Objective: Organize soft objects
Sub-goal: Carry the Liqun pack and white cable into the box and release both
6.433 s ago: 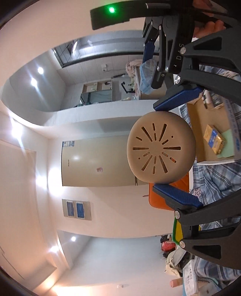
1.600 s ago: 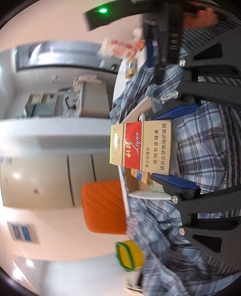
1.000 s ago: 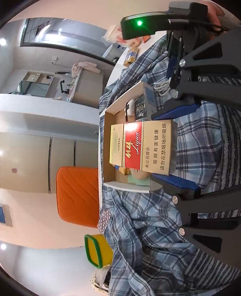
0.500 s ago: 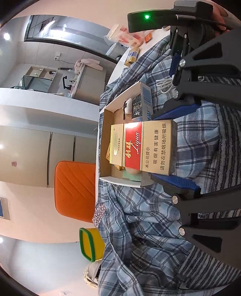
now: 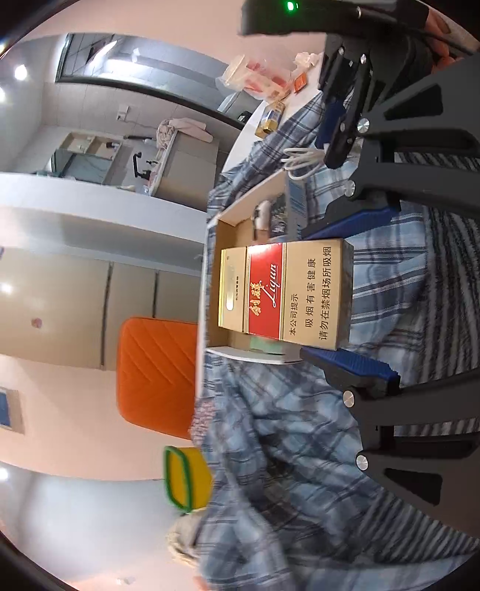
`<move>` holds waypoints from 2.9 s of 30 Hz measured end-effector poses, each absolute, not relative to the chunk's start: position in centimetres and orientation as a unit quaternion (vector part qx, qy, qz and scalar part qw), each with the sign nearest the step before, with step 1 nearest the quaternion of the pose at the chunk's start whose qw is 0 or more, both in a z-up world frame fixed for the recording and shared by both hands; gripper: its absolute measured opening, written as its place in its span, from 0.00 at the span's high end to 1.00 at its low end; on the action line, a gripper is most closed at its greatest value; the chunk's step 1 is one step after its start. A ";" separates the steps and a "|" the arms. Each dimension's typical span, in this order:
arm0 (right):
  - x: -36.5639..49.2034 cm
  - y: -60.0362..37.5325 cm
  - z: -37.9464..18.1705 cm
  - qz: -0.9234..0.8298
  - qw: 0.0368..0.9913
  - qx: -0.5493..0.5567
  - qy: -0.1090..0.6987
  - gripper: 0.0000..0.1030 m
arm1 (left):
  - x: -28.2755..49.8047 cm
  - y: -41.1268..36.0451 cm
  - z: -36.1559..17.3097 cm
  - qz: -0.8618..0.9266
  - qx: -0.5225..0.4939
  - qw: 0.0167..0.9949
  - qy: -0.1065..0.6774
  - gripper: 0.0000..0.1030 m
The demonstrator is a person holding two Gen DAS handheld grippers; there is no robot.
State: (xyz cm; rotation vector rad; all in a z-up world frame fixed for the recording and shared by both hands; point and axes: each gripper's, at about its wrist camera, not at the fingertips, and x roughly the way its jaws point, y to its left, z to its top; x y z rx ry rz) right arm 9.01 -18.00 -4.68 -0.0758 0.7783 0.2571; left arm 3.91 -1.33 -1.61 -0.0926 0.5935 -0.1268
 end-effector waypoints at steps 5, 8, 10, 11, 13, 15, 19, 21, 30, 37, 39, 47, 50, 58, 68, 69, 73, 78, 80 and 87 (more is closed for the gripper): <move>8.6 -17.6 -0.3 0.138 0.933 -0.030 0.332 0.77 | 4.5 -0.9 1.4 -0.054 -0.018 0.971 0.231 0.47; 8.5 -17.3 2.1 0.123 0.951 -0.035 0.282 0.77 | 4.6 -0.7 3.0 -0.063 -0.011 0.981 0.182 0.47; 8.9 -17.3 3.3 0.118 0.959 -0.029 0.256 0.77 | 4.5 -0.8 3.8 -0.065 0.002 0.987 0.145 0.47; 9.2 -17.3 3.8 0.118 0.961 -0.022 0.249 0.77 | 4.5 -0.8 4.0 -0.069 0.005 0.989 0.130 0.47; 9.8 -17.3 4.5 0.120 0.964 -0.008 0.237 0.77 | 4.3 -0.7 4.5 -0.075 0.004 0.992 0.099 0.47; 10.1 -17.2 5.2 0.117 0.969 -0.006 0.217 0.77 | 4.2 -1.0 5.0 -0.062 0.013 0.996 0.069 0.47; 11.1 -16.8 6.6 0.104 0.978 -0.001 0.183 0.77 | 6.0 -0.2 5.7 -0.065 -0.013 0.996 0.064 0.47; 12.1 -16.6 7.3 0.105 0.978 0.005 0.180 0.77 | 7.0 -0.1 5.7 -0.059 -0.008 0.997 0.056 0.47; 19.5 -15.7 4.8 0.096 0.971 0.010 0.218 0.77 | 11.2 -1.2 4.4 -0.064 -0.013 0.994 0.085 0.47; 23.6 -14.8 -1.0 0.103 0.945 -0.003 0.311 0.77 | 13.0 -1.6 0.3 -0.057 -0.007 0.990 0.128 0.47; 23.9 -14.6 -2.4 0.107 0.937 -0.008 0.332 0.77 | 13.6 -2.0 -0.6 -0.054 0.003 0.988 0.144 0.47; 25.8 -14.7 -7.0 0.126 0.907 -0.011 0.402 0.77 | 15.4 -2.6 -2.6 -0.057 0.009 0.977 0.204 0.47; 26.1 -14.7 -7.9 0.125 0.903 -0.016 0.410 0.77 | 15.8 -2.5 -3.2 -0.056 0.005 0.973 0.225 0.47; 26.0 -15.7 -8.2 0.110 0.904 -0.004 0.412 0.75 | 17.6 -3.1 -4.3 -0.055 0.015 0.961 0.272 0.47; 24.5 -17.1 -6.1 0.071 0.934 -0.006 0.350 0.43 | 19.6 -3.2 -6.1 -0.055 0.016 0.939 0.338 0.47; 24.4 -17.2 -6.0 0.072 0.936 -0.005 0.345 0.43 | 19.7 -3.1 -6.3 -0.056 0.013 0.938 0.343 0.47; 24.2 -17.1 -5.7 0.072 0.938 -0.005 0.339 0.43 | 19.6 -2.4 -6.3 -0.051 -0.004 0.937 0.345 0.29; 23.4 -17.3 -4.8 0.065 0.946 0.000 0.318 0.43 | 18.2 -2.2 -5.2 -0.045 -0.004 0.950 0.309 0.09; 23.0 -17.6 -4.1 0.055 0.951 0.002 0.303 0.43 | 17.6 -1.9 -4.5 -0.041 -0.006 0.956 0.289 0.07; 19.7 -18.1 0.0 0.046 0.971 -0.001 0.233 0.40 | 14.2 -0.8 -0.1 -0.034 -0.021 0.979 0.199 0.04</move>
